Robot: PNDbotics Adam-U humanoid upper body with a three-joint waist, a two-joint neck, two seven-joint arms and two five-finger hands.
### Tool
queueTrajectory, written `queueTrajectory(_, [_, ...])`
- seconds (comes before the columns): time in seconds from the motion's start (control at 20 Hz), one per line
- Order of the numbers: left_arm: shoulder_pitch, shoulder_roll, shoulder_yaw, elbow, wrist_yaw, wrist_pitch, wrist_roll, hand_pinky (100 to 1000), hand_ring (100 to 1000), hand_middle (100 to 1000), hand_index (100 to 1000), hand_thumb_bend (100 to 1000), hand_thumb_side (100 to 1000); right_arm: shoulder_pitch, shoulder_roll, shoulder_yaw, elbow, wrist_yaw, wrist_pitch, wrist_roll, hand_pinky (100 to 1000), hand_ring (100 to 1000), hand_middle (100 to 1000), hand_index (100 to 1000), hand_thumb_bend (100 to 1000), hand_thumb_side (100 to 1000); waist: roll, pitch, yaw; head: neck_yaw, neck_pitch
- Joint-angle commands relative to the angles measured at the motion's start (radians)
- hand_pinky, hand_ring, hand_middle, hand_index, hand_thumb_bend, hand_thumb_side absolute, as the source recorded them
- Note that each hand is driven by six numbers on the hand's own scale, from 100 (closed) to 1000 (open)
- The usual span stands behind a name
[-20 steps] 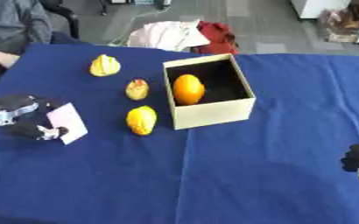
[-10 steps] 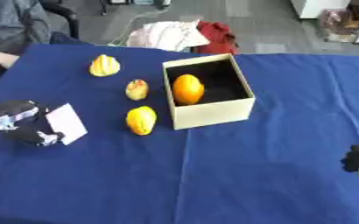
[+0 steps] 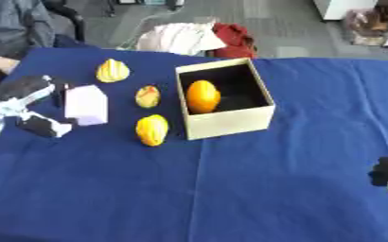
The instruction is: Pick up objects on the table and place them in the box.
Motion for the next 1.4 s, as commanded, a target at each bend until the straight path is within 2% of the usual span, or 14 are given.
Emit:
queueTrajectory(0.05, [-0.096,0.051,-0.038,-0.031,0.036,-0.005,-0.018,752,596,575,760,100,539,-0.005,-0.019,0.003,-0.011,-0.003,0.002,0.004,635,636,590,692,100,439,0.011,-0.028,-0.006,0.006,-0.002])
queueTrajectory(0.1, [-0.146,0.047,-0.067,-0.024,0.038,-0.01,-0.035,753,598,578,761,102,238,-0.006,-0.018,0.005,-0.011,-0.004,0.002,0.006,635,636,590,692,100,438,0.01,-0.029,-0.011,0.01,-0.002])
queueTrajectory(0.35, [-0.362,-0.029,-0.194,0.074,0.0,-0.043,-0.116,754,604,585,764,128,252,-0.011,-0.013,0.013,-0.011,-0.008,0.002,0.015,635,636,591,692,100,439,0.006,-0.031,-0.036,0.019,-0.004])
queueTrajectory(0.6, [-0.51,-0.147,-0.271,0.222,-0.088,-0.079,-0.147,753,608,591,770,119,288,-0.02,-0.008,0.023,-0.011,-0.014,0.003,0.025,635,636,590,692,100,442,0.001,-0.028,-0.065,0.033,-0.01])
queueTrajectory(0.85, [-0.587,-0.244,-0.31,0.345,-0.166,-0.106,-0.107,758,622,615,793,120,310,-0.026,-0.005,0.032,-0.011,-0.021,0.005,0.032,635,636,590,692,100,452,-0.006,-0.022,-0.089,0.047,-0.014])
queueTrajectory(0.95, [-0.598,-0.264,-0.325,0.363,-0.187,-0.12,-0.093,770,654,660,847,135,374,-0.028,-0.005,0.033,-0.011,-0.024,0.006,0.033,635,636,590,692,100,452,-0.008,-0.02,-0.094,0.052,-0.014])
queueTrajectory(1.1, [-0.596,-0.275,-0.349,0.367,-0.213,-0.156,-0.122,818,748,773,926,209,518,-0.028,-0.005,0.034,-0.011,-0.025,0.007,0.033,635,636,590,692,100,455,-0.008,-0.019,-0.096,0.054,-0.014])
queueTrajectory(1.4, [-0.561,-0.249,-0.371,0.329,-0.26,-0.209,-0.21,871,828,868,971,329,657,-0.027,-0.007,0.031,-0.011,-0.023,0.007,0.032,635,636,590,692,100,451,-0.006,-0.019,-0.086,0.044,-0.017])
